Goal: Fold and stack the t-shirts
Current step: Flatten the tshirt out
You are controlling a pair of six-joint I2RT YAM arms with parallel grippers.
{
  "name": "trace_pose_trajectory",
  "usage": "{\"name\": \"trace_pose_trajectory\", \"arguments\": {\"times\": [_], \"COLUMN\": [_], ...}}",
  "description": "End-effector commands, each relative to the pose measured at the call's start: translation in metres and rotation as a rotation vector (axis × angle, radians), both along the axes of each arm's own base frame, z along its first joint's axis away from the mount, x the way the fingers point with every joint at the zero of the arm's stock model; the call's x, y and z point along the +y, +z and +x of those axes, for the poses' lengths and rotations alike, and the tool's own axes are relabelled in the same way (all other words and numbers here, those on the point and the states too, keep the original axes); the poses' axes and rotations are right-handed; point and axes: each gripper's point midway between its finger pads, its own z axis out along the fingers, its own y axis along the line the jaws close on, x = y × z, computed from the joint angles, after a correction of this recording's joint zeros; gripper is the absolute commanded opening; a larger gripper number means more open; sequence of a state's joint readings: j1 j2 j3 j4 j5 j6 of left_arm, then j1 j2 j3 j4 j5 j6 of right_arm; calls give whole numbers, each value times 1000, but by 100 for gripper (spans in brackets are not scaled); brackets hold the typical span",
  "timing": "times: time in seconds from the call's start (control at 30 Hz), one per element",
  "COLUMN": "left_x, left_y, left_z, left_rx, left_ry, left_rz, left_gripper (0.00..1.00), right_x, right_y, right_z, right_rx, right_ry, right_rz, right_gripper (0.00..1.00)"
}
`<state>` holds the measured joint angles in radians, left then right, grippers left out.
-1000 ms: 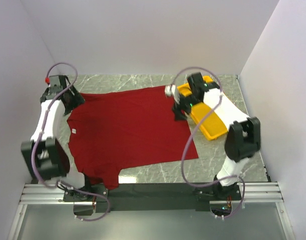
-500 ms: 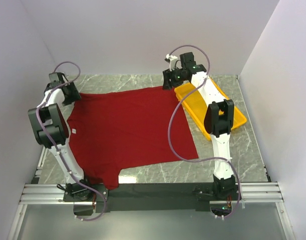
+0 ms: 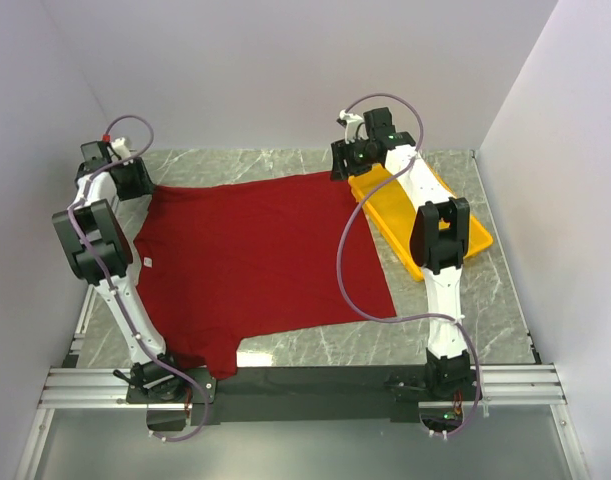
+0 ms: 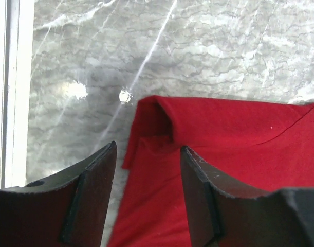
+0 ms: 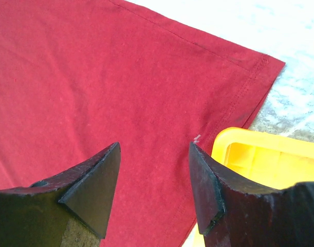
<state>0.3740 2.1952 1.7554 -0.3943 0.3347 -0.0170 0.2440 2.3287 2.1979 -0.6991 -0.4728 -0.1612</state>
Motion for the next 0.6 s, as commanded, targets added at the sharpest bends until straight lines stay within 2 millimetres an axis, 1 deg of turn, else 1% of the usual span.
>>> {"name": "trace_pose_trajectory", "arguments": {"times": [0.0,0.1,0.17,0.2,0.27,0.3,0.37,0.43,0.47,0.5,0.57], "left_x": [-3,-5,-7,-8,-13,-15,-18,-18,-18,-17,-13], "left_y": [6,-2,-2,-6,-6,-10,-10,-6,-8,-1,1], "left_z": [10,13,15,16,18,18,17,16,13,13,11], "left_rx": [-38,-35,-47,-45,-47,-40,-40,-51,-47,-61,-72], "left_ry": [-110,-125,-134,-143,-167,-175,-189,-195,-194,-191,-184], "left_rz": [-47,-63,-75,-85,-112,-122,-137,-134,-134,-124,-123], "left_gripper": [57,55,54,54,51,51,49,49,49,50,51], "right_x": [-3,-4,-5,-4,-5,-6,-7,-7,-7,-7,-8], "right_y": [35,37,39,40,41,41,42,42,41,41,40], "right_z": [4,5,5,5,6,6,7,7,7,7,7], "right_rx": [-77,-85,-92,-97,-104,-104,-109,-109,-109,-109,-105], "right_ry": [-18,-19,-16,-15,-16,-19,-20,-24,-24,-24,-26], "right_rz": [17,12,9,7,3,0,-2,-5,-5,-5,-4], "right_gripper": [63,63,63,63,63,64,64,64,64,64,64]}}
